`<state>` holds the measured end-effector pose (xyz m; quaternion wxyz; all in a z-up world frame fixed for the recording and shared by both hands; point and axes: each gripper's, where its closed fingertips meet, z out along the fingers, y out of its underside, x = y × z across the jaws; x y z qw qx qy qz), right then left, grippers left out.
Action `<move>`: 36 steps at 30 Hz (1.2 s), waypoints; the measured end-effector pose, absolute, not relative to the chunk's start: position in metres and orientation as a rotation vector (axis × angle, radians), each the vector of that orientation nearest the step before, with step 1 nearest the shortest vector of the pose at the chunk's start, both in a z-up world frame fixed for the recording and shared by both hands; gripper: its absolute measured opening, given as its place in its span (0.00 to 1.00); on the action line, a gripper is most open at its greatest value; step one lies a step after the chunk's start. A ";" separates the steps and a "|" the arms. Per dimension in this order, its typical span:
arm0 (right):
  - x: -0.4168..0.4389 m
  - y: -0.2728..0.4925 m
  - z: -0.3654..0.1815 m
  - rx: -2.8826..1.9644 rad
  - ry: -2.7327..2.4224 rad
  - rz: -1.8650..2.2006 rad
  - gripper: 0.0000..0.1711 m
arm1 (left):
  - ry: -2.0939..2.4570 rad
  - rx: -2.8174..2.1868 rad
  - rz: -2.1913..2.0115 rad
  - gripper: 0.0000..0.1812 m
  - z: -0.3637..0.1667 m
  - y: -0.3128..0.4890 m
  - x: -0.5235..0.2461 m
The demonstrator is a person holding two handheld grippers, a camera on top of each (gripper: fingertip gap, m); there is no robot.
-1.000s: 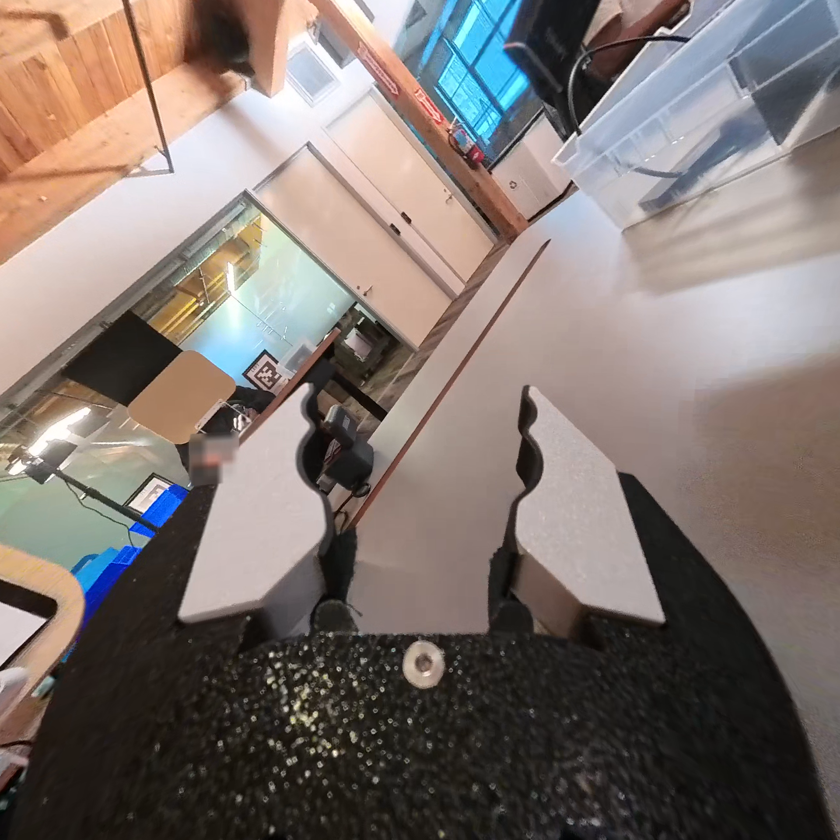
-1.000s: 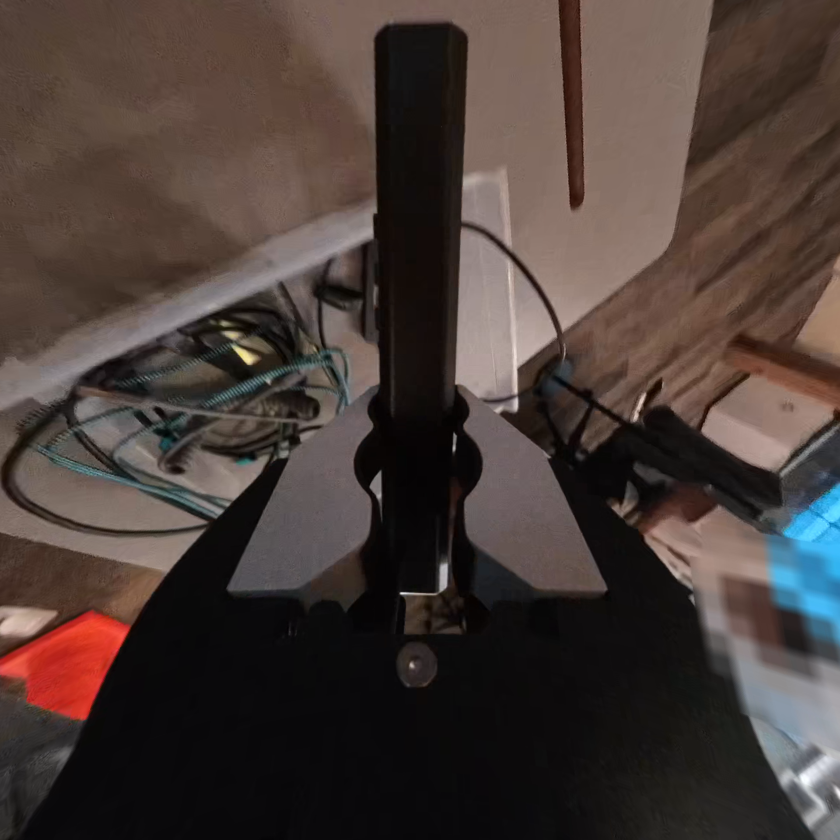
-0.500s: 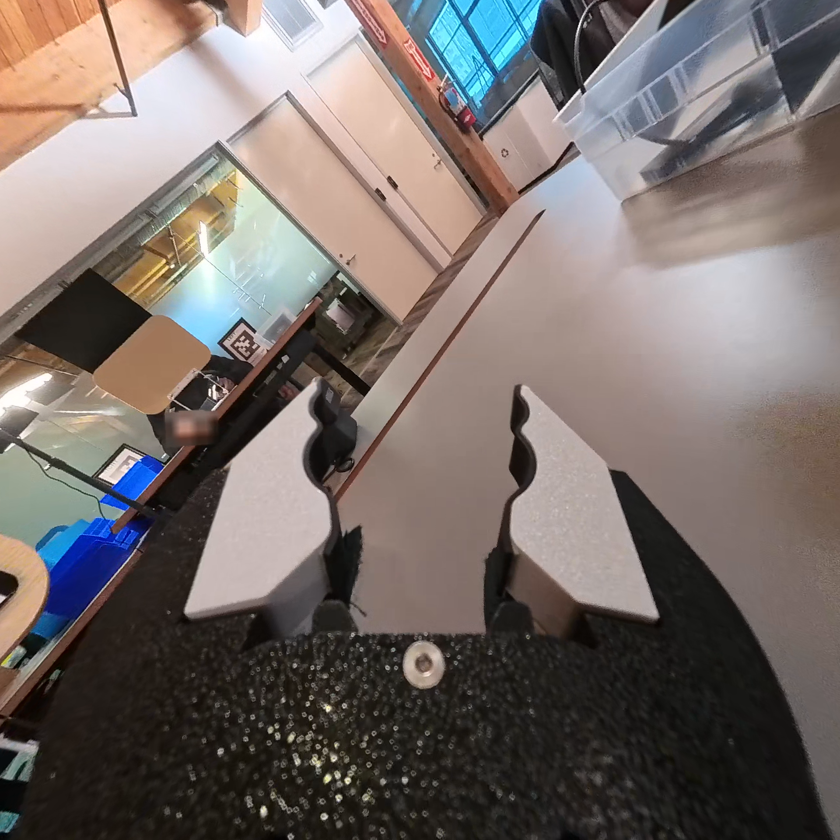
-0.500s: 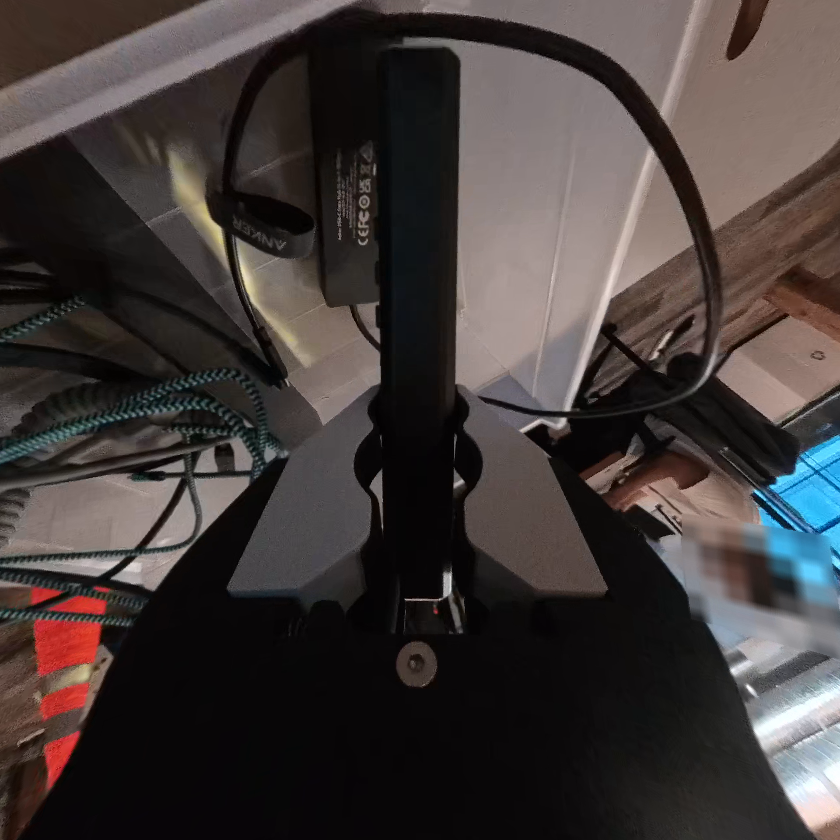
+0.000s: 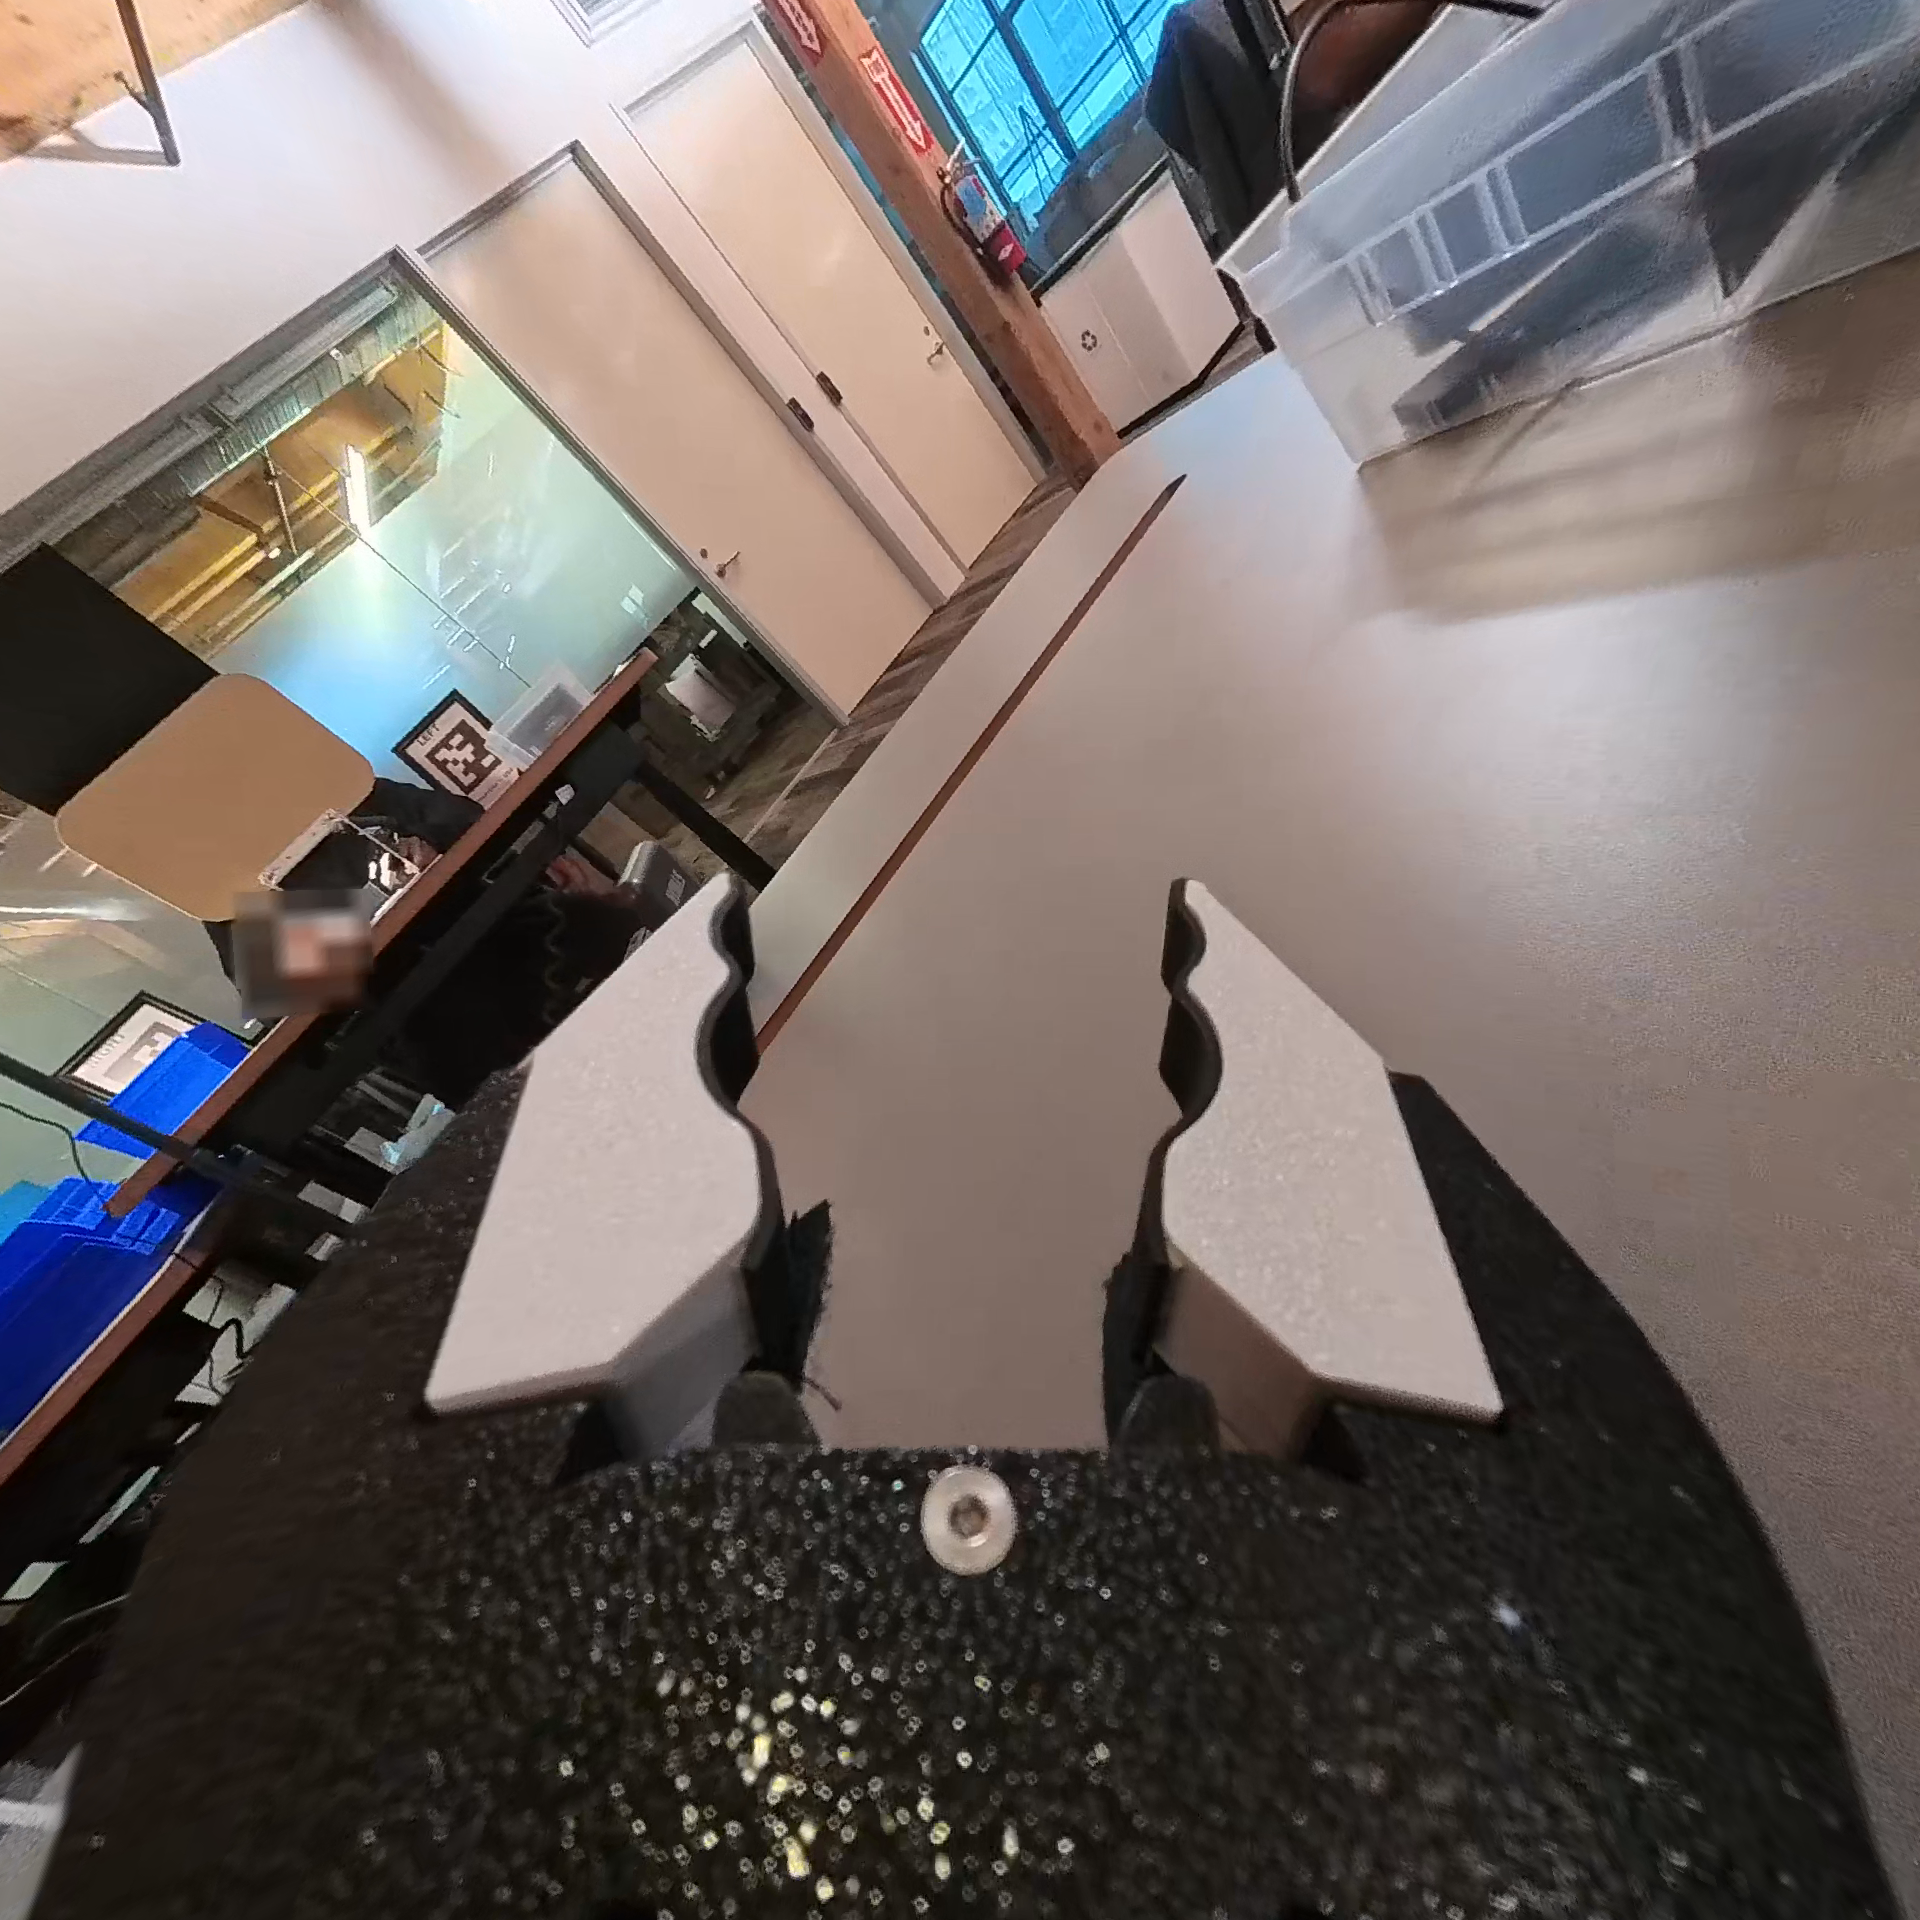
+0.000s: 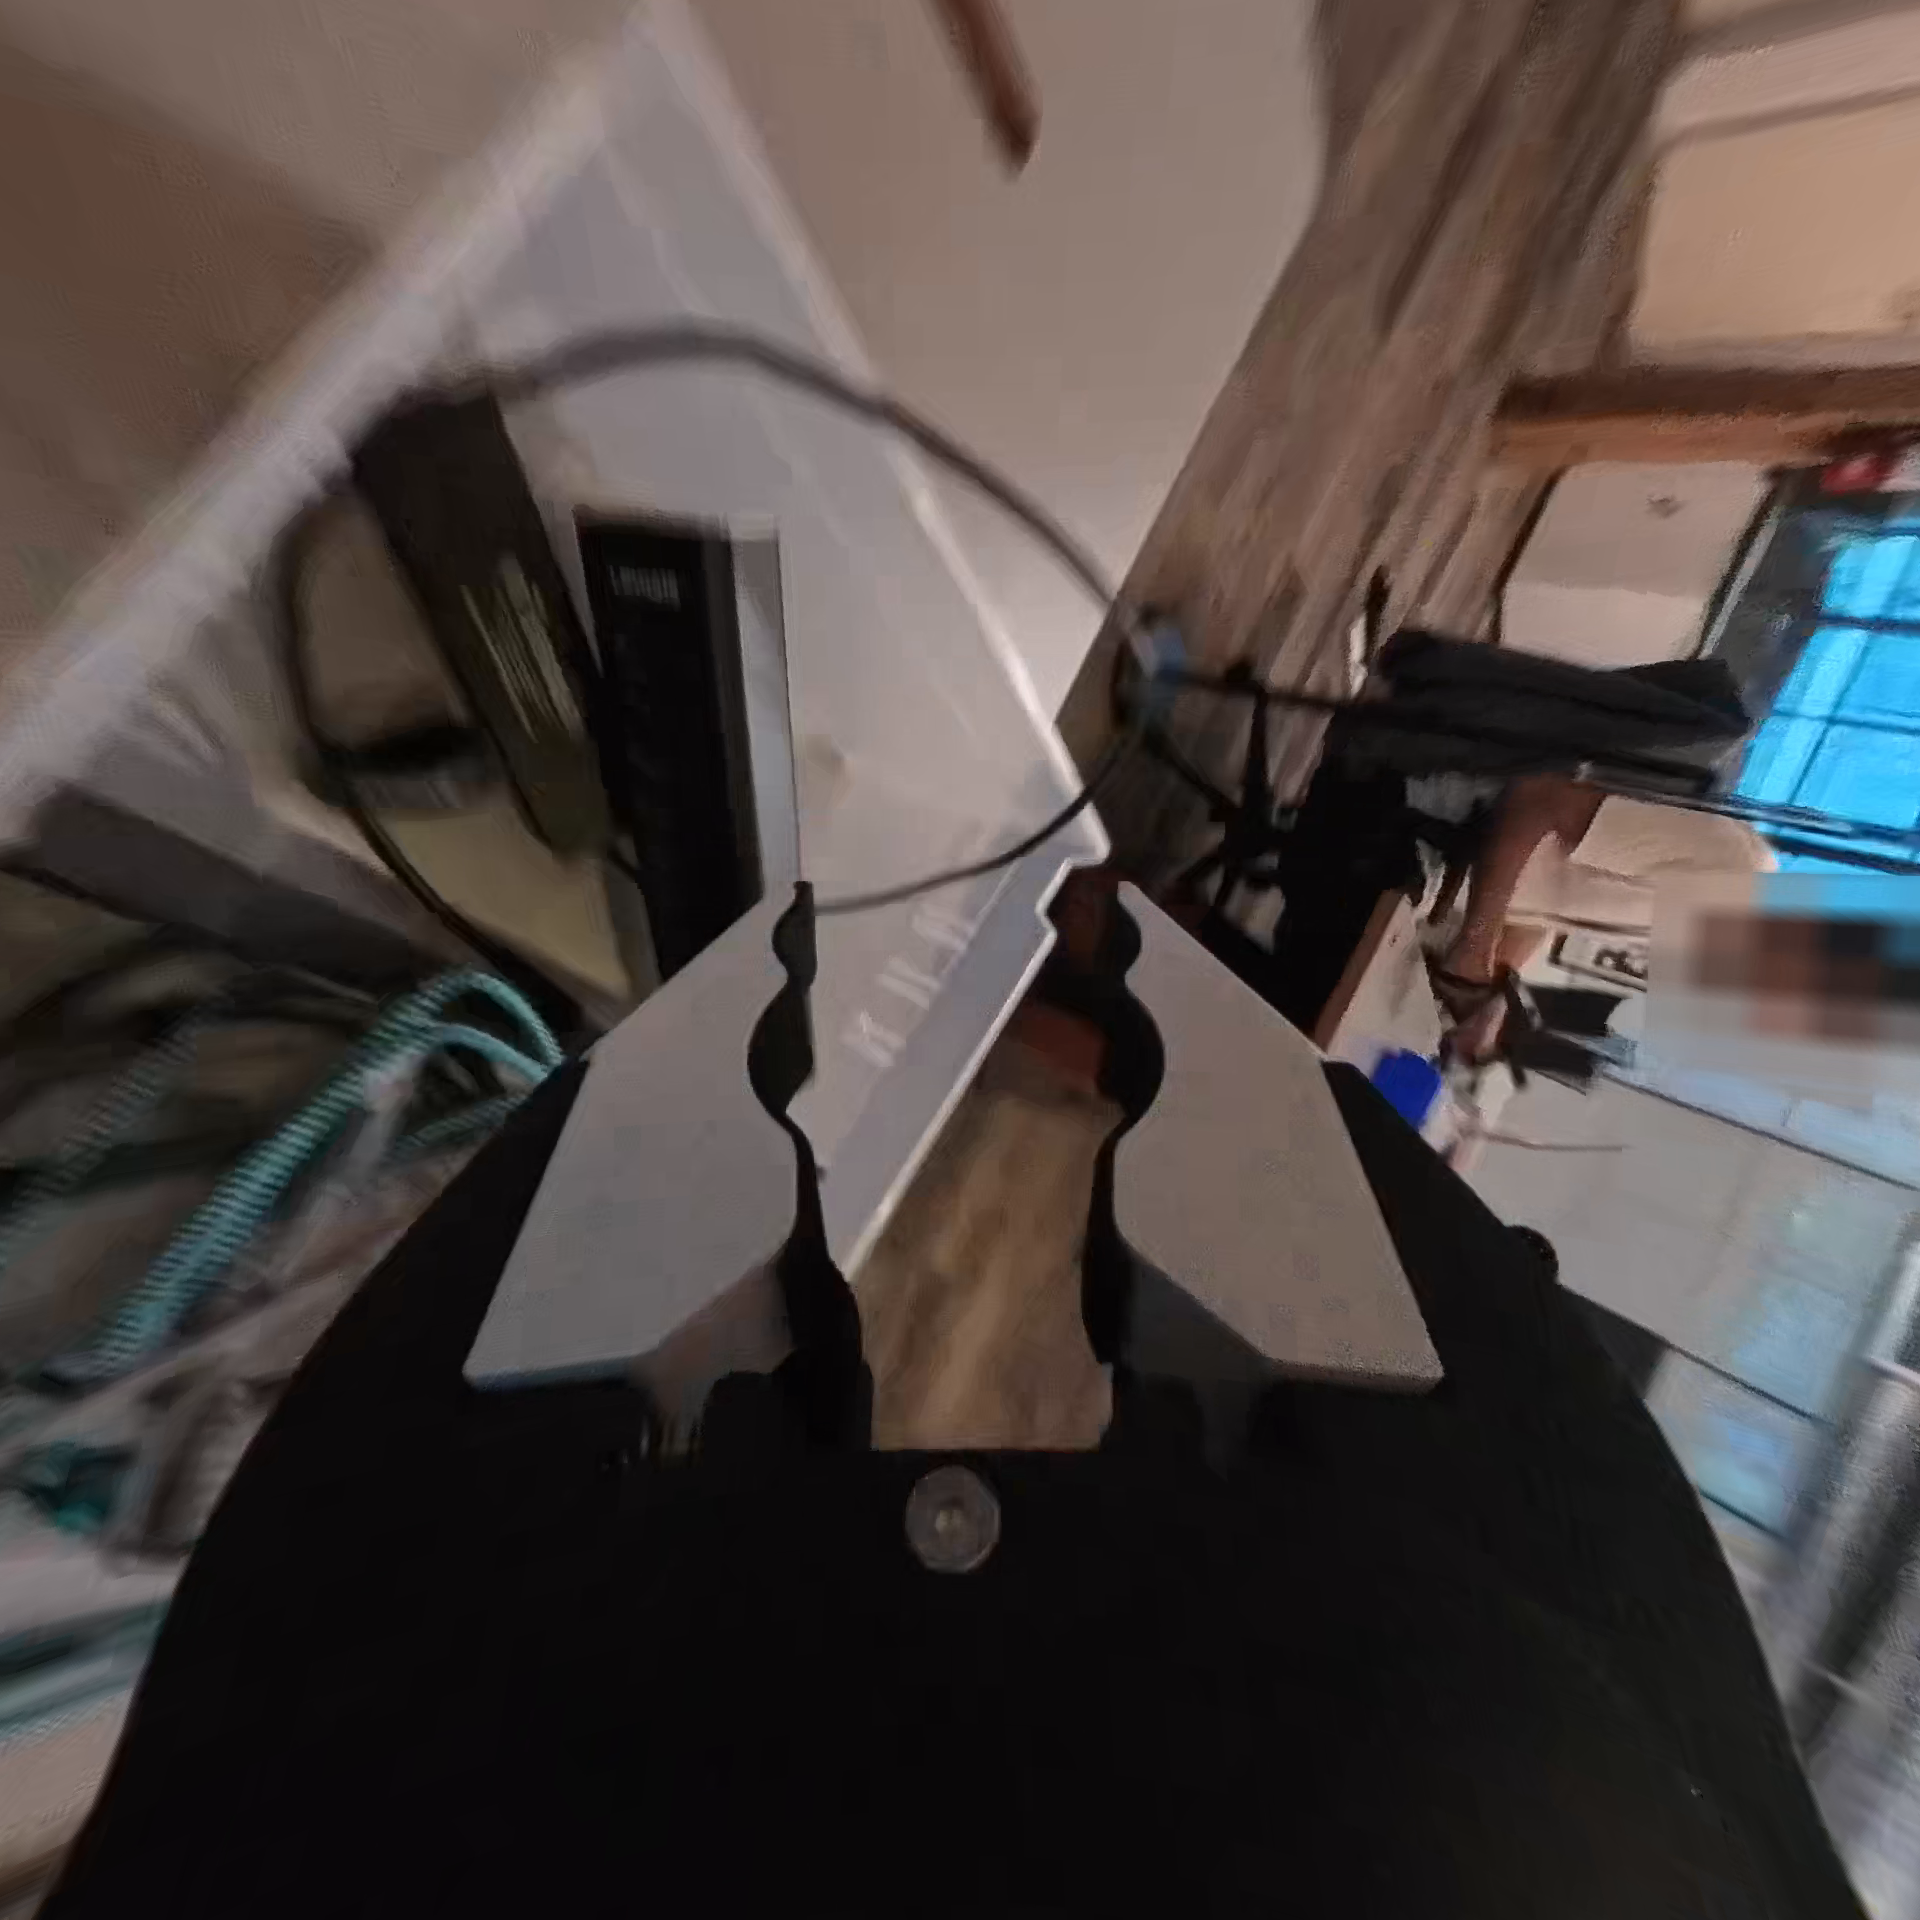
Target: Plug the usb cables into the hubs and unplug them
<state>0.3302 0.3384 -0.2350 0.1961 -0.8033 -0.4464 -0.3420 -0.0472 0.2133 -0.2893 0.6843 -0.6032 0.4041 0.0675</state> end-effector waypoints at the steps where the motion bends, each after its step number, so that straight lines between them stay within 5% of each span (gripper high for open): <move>1: 0.310 0.333 -0.222 -2.175 -1.178 -0.869 0.31 | 0.902 -1.353 0.146 0.43 -0.289 0.214 -0.047; 9: 0.089 0.207 -0.180 -1.303 -0.881 0.275 0.39 | 0.951 -1.347 0.179 0.43 -0.293 0.213 -0.039; 17: 0.065 0.185 -0.215 -0.954 -0.865 0.110 0.40 | 0.815 -1.459 -0.032 0.33 -0.294 0.215 -0.052; 36: 0.072 0.209 -0.233 -1.232 -0.702 0.434 0.55 | 0.670 -1.495 -0.061 0.59 -0.289 0.230 -0.068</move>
